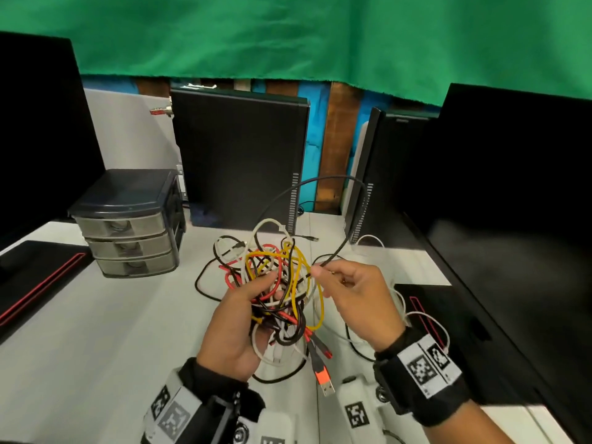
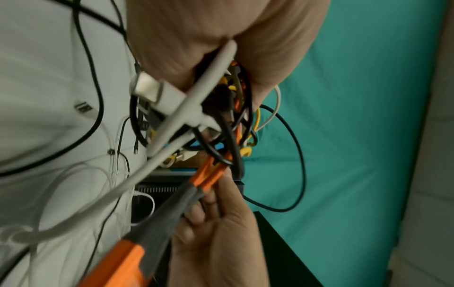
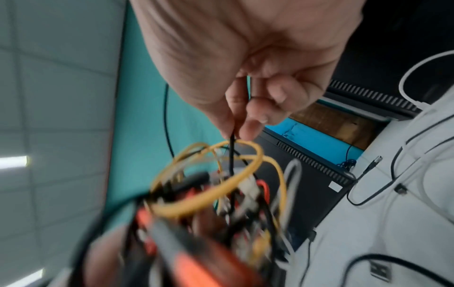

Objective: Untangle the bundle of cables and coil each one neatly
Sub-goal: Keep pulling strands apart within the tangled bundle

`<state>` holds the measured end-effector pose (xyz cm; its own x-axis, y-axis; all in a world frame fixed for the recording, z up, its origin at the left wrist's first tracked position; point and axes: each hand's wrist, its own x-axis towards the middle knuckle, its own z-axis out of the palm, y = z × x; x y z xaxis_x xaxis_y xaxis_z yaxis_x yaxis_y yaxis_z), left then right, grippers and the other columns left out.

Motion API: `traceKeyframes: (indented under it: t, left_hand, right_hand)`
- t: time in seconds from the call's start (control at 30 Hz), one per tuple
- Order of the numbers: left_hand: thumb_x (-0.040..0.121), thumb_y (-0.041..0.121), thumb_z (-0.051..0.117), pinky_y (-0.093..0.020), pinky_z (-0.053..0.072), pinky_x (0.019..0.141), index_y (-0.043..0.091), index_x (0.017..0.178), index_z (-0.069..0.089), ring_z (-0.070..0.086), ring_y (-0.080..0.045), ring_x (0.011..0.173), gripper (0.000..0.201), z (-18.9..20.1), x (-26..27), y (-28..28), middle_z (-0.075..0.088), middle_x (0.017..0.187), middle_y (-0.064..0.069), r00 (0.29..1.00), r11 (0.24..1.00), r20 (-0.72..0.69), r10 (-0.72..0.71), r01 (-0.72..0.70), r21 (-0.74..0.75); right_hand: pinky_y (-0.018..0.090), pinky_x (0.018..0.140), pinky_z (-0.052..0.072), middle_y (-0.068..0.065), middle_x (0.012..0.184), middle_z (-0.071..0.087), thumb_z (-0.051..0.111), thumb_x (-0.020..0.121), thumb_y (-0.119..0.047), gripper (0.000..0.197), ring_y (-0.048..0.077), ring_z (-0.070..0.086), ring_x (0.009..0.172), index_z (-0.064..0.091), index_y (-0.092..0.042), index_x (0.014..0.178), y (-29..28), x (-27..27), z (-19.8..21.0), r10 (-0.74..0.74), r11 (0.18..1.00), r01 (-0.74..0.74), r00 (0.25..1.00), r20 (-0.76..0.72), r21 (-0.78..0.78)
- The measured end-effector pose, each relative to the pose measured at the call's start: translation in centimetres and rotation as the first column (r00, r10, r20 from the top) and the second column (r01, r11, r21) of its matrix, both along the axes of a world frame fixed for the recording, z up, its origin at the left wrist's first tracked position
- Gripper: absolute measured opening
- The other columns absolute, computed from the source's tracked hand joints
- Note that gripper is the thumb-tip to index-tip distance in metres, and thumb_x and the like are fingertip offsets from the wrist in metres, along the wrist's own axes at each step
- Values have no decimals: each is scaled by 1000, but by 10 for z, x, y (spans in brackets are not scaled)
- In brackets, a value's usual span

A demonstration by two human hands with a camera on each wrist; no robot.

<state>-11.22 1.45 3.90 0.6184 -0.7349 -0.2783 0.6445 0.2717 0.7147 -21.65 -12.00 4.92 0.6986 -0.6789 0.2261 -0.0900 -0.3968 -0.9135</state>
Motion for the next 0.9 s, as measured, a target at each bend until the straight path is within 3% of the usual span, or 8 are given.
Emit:
traceKeyframes:
  t: [0.13,0.2,0.3,0.4,0.5,0.67,0.8,0.9]
  left_hand:
    - [85,13,70,-43,58,79,0,114,70,63,-33,87,33,-7,0,-2,70,96,-21,993,997,99,66,-70,38]
    - [84,9,71,-40,56,73,3,115,69,64,-27,75,32,-14,9,2,67,86,-16,979,984,129,158,-167,63]
    - [84,10,71,-48,58,83,5,120,68,67,-36,94,36,-21,27,11,70,110,-23,967,962,82,242,-250,107]
    - [89,12,65,-41,62,64,2,114,70,73,-34,87,28,-26,39,21,72,109,-21,968,954,0,249,-246,171]
    - [93,12,60,-38,59,55,-1,107,72,74,-33,71,23,-26,36,22,73,98,-22,987,972,-49,153,-141,190]
    - [93,13,58,-46,58,82,-3,110,72,71,-38,88,28,-25,21,11,71,111,-26,995,978,-44,88,-78,195]
    - [92,17,57,-49,52,92,-4,115,70,69,-38,91,33,-23,15,9,70,110,-26,996,990,-73,48,-38,136]
    - [91,17,55,-52,49,98,-2,119,69,67,-38,100,36,-21,10,9,70,113,-23,993,996,-109,39,-30,82]
  right_hand:
    - [11,49,32,-11,47,48,66,95,-24,39,3,38,43,62,-13,58,-8,-3,4,-20,1000,20,1000,0,18]
    - [15,43,31,-5,51,56,65,95,-20,33,9,39,42,65,-3,67,-25,-11,14,-76,990,70,996,43,119]
    - [20,37,33,8,58,64,64,95,-15,23,15,48,37,68,-2,76,-59,-38,39,-140,973,130,989,44,192]
    - [19,37,42,11,62,68,61,97,-15,23,17,58,41,67,-4,77,-83,-66,56,-147,964,145,989,-7,221]
    - [19,47,52,5,65,71,57,100,-17,20,14,69,56,65,-8,83,-90,-74,59,-316,932,270,931,180,242]
    - [35,85,60,2,125,65,63,95,-13,37,12,66,114,55,-20,131,-70,-48,47,-225,966,169,921,319,195]
    - [25,75,53,-9,82,71,67,91,-27,8,4,65,77,71,-22,87,-20,-26,35,26,971,-16,999,38,-240]
    - [33,63,51,5,63,61,59,93,-51,48,11,53,55,67,-12,66,6,-10,9,71,950,-135,971,-227,-282]
